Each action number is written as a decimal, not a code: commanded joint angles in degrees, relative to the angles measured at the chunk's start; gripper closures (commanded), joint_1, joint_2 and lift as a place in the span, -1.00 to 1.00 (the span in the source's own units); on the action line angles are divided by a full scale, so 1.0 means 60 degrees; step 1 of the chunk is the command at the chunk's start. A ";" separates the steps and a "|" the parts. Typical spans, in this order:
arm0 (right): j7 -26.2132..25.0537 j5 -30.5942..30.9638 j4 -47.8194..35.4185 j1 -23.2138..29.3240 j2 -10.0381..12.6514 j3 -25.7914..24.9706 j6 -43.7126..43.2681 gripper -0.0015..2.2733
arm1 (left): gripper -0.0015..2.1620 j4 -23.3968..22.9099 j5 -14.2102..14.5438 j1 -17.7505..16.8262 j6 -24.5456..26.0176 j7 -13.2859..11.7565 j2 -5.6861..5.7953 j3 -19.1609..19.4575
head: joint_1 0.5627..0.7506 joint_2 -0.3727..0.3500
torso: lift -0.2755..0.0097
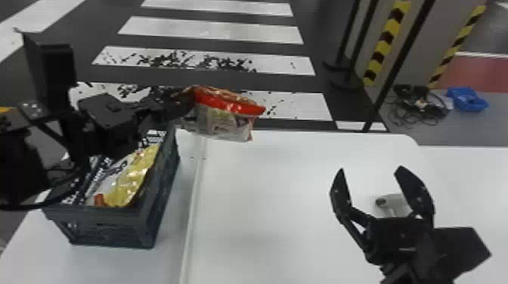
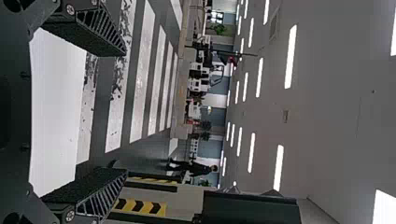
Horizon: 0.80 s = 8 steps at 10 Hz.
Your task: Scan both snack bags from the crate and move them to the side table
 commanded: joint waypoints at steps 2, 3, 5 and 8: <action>0.0000 -0.0005 0.0056 -0.0085 0.0031 -0.0046 0.0131 -0.90 | 0.91 0.0022 -0.0471 -0.0342 -0.0029 -0.0013 -0.0242 -0.1224 | 0.40 -0.32 | 0.26; 0.0000 -0.0034 0.0071 -0.0144 0.0031 -0.0075 0.0190 -0.90 | 0.91 0.0066 -0.0779 -0.0459 -0.0058 -0.0027 -0.0315 -0.1927 | 0.41 -0.39 | 0.26; 0.0000 -0.0049 0.0129 -0.0173 0.0031 -0.0148 0.0219 -0.90 | 0.94 0.0168 -0.1394 -0.0605 -0.0088 -0.0101 -0.0418 -0.2982 | 0.41 -0.58 | 0.26; 0.0000 -0.0078 0.0232 -0.0232 0.0046 -0.0236 0.0219 -0.90 | 0.97 0.0330 -0.1761 -0.0781 -0.0088 0.0046 -0.0447 -0.3758 | 0.41 -0.75 | 0.26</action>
